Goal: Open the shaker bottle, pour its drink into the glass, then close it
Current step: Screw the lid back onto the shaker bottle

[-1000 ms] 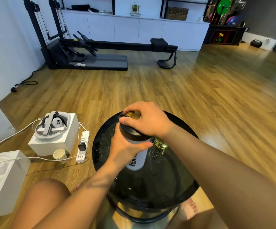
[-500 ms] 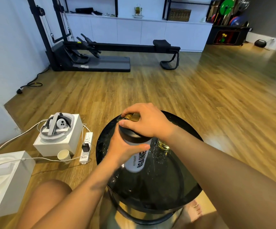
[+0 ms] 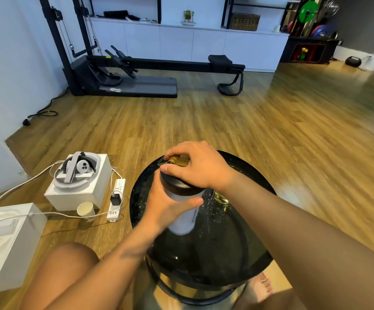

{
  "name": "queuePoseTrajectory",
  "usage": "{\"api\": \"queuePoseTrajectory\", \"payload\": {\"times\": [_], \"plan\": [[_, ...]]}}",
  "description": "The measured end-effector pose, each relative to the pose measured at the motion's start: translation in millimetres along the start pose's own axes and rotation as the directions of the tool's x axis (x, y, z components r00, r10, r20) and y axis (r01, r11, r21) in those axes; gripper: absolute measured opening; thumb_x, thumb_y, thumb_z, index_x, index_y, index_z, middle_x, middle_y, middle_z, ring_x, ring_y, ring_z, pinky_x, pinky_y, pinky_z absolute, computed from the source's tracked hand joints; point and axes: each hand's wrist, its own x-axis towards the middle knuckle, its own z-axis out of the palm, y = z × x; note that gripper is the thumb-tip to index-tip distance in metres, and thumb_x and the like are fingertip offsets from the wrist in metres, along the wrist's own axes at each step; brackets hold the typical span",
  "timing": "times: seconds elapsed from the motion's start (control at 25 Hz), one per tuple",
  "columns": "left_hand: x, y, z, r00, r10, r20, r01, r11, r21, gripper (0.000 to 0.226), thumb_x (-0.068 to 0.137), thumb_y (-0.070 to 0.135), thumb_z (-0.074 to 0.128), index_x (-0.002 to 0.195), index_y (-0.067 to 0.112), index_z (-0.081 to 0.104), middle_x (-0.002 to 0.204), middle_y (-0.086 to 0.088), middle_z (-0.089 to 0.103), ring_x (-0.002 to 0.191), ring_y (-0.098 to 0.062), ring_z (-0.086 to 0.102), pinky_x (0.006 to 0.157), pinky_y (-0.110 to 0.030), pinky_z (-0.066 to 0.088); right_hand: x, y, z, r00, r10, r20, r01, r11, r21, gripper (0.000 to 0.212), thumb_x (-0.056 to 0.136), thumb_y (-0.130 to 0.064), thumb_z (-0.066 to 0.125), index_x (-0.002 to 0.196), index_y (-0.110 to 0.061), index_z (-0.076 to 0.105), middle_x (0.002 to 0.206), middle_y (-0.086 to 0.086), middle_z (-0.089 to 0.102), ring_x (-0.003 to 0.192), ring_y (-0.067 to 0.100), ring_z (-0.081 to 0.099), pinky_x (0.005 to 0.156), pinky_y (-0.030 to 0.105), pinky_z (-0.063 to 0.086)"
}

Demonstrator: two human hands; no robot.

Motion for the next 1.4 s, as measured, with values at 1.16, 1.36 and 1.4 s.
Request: {"api": "queuePoseTrajectory", "payload": {"times": [1.16,1.36,1.4], "plan": [[-0.5,10.7,-18.7,1.000,-0.023,0.007,0.023,0.997,0.076,0.106,0.041,0.049,0.091,0.134,0.022,0.048,0.128,0.001,0.064,0.122,-0.013,0.061,0.102,-0.047,0.051,17.3,-5.1,11.2,1.000,-0.006,0.013,0.005,1.000,0.025,0.031,0.077,-0.062,0.064,0.097,-0.040,0.071,0.103,-0.015,0.069,0.099,0.012,0.061,0.083,0.032,0.046],[-19.5,14.7,25.5,0.941,-0.170,-0.292,0.168,0.985,-0.030,0.107,0.038,0.054,0.083,0.136,0.031,0.044,0.120,0.009,0.066,0.115,-0.016,0.064,0.089,-0.028,0.053,16.9,-7.3,19.1,0.995,0.081,-0.058,-0.084,0.995,-0.048,0.038,0.078,-0.069,0.054,0.101,-0.041,0.068,0.107,-0.012,0.067,0.102,0.016,0.059,0.082,0.039,0.049],[-23.0,16.0,35.3,0.928,-0.153,-0.340,0.157,0.987,-0.016,0.111,0.040,0.055,0.080,0.140,0.027,0.042,0.123,0.003,0.065,0.117,-0.021,0.063,0.091,-0.033,0.053,15.0,-6.6,19.1,0.994,0.085,-0.069,-0.088,0.995,-0.050,0.037,0.079,-0.068,0.054,0.101,-0.041,0.068,0.107,-0.012,0.067,0.102,0.016,0.059,0.082,0.039,0.049]]}}
